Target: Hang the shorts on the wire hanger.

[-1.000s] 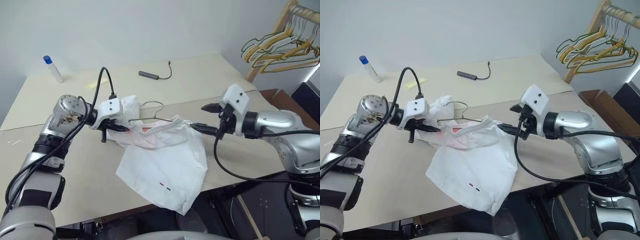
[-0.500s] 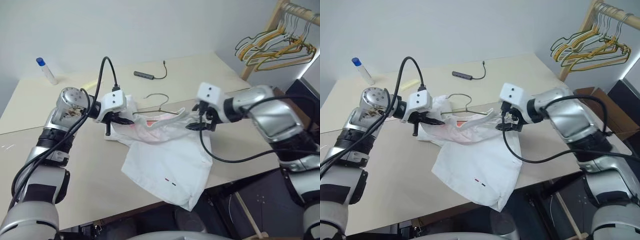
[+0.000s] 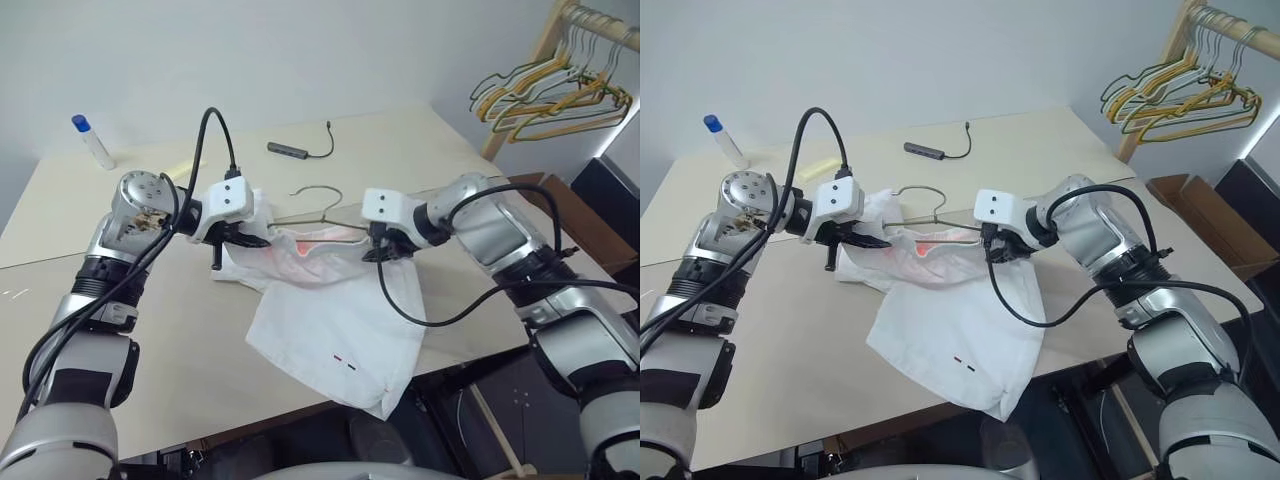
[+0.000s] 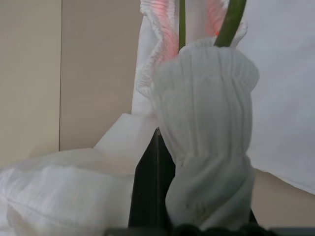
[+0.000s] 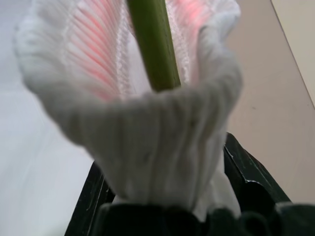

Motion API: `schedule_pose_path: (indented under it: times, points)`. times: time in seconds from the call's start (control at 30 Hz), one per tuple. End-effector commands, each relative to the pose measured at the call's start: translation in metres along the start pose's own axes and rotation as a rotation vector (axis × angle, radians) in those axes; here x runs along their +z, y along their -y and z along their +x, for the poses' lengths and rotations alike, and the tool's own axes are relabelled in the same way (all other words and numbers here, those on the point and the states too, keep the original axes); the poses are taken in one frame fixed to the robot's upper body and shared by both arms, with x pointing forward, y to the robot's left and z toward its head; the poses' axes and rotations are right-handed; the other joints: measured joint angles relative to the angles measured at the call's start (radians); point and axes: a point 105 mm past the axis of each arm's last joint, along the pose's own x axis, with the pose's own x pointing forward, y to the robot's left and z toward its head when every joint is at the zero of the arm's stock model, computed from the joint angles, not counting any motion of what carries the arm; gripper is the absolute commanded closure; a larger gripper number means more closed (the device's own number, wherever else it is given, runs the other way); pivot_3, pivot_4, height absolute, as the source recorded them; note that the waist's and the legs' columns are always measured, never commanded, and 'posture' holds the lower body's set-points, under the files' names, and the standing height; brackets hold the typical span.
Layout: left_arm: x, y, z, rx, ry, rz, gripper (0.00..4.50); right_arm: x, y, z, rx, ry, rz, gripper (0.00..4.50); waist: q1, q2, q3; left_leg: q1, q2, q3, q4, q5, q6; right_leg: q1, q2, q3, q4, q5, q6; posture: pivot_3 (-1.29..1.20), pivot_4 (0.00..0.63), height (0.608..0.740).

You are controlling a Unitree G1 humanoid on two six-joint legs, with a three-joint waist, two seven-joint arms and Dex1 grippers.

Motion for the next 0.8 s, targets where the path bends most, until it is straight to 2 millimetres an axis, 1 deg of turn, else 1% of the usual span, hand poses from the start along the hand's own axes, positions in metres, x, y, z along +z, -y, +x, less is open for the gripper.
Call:
schedule_pose_path:
  times: [0.03,0.07,0.1,0.17,0.23,0.37,0.5,0.63,0.8]
  points:
    - [0.017,-0.003,-0.009,0.005,0.054,0.083,4.48,0.017,0.003,-0.015,0.0,0.07,-0.016,2.7,0.0,0.0,0.0,0.0,0.0,0.0,0.0,0.0,0.0,0.0,0.0,0.0,0.0,0.0,0.0,-0.22,0.0,0.74]
    - [0.017,-0.002,-0.008,-0.003,0.059,0.093,4.48,0.017,0.002,-0.016,0.009,0.077,-0.007,2.7,0.0,0.0,0.0,0.0,0.0,0.0,0.0,0.0,0.0,0.0,0.0,0.0,0.0,0.0,0.0,-0.23,0.0,0.74]
    - [0.017,-0.001,-0.008,-0.014,0.058,0.1,3.89,0.017,0.001,-0.018,0.017,0.086,0.008,2.7,0.0,0.0,0.0,0.0,0.0,0.0,0.0,0.0,0.0,0.0,0.0,0.0,0.0,0.0,0.0,-0.23,0.0,0.74]
    - [0.017,0.0,-0.008,-0.027,0.058,0.11,3.38,0.016,-0.002,-0.02,0.032,0.099,0.031,2.7,-0.001,0.0,0.0,0.0,0.0,0.0,0.0,0.0,0.0,0.0,0.0,0.0,0.0,0.0,0.0,-0.23,0.0,0.74]
    - [0.017,-0.002,-0.007,-0.019,0.057,0.112,2.67,0.013,-0.004,-0.023,0.036,0.103,0.043,2.7,0.0,0.0,0.0,0.0,0.0,0.0,0.0,0.0,0.0,0.0,0.0,0.0,0.0,0.0,0.0,-0.23,0.0,0.74]
    - [0.017,-0.004,-0.006,-0.008,0.057,0.112,1.43,0.01,-0.006,-0.025,0.032,0.102,0.055,2.7,-0.001,0.0,0.0,0.0,0.0,-0.001,0.0,0.0,0.0,0.0,-0.001,0.0,0.0,0.0,0.0,-0.24,0.0,0.74]
    - [0.017,-0.005,-0.005,-0.01,0.06,0.109,0.09,0.009,-0.009,-0.023,0.031,0.103,0.067,2.7,-0.009,0.0,0.0,0.0,-0.001,-0.001,0.0,0.0,0.0,0.0,0.0,0.0,0.0,0.0,0.0,-0.25,0.0,0.74]
    - [0.015,-0.003,-0.004,-0.012,0.06,0.103,0.04,0.006,-0.012,-0.02,0.038,0.09,0.071,2.7,-0.022,0.0,0.0,0.0,-0.001,-0.001,0.0,0.0,0.0,0.0,-0.001,0.0,0.0,0.0,0.0,-0.25,0.0,0.74]
    - [0.01,0.0,-0.003,-0.006,0.054,0.085,0.04,-0.001,-0.016,-0.012,0.034,0.059,0.067,2.7,-0.023,0.0,0.0,0.0,-0.001,-0.001,0.0,0.0,0.0,0.0,-0.001,0.0,0.0,0.0,0.0,-0.24,0.0,0.74]
